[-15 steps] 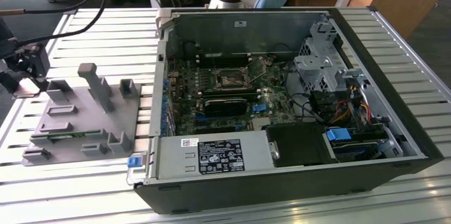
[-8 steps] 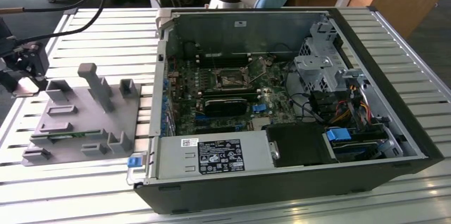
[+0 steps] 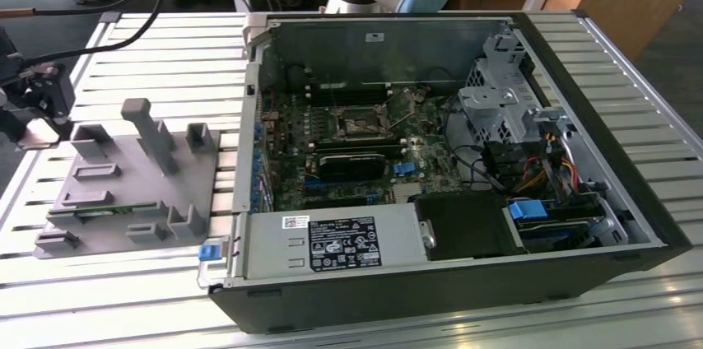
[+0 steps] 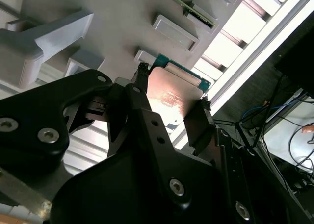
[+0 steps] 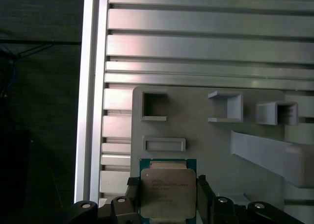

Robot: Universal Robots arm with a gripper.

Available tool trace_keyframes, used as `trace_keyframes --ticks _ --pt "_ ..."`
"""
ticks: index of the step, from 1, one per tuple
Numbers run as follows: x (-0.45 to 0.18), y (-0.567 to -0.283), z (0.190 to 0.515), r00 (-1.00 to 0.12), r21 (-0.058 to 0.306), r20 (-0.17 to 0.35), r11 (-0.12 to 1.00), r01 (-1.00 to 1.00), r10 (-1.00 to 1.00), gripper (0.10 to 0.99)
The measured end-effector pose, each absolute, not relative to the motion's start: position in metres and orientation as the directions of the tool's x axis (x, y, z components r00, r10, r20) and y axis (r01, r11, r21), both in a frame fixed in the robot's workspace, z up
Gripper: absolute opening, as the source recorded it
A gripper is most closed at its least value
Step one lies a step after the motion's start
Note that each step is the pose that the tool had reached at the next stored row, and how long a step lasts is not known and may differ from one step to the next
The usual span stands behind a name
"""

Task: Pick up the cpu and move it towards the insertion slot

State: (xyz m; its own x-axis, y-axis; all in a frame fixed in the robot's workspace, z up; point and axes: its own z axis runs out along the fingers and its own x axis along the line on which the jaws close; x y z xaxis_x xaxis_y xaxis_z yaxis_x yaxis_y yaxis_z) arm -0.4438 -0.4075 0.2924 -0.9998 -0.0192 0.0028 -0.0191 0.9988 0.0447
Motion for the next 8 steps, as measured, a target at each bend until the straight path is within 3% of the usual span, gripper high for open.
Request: trace_keyframes --ticks 8 --pt "-0.4438 -0.4075 0.2954 -1.0 0.045 0.003 0.999 -0.019 -0.019 0.541"
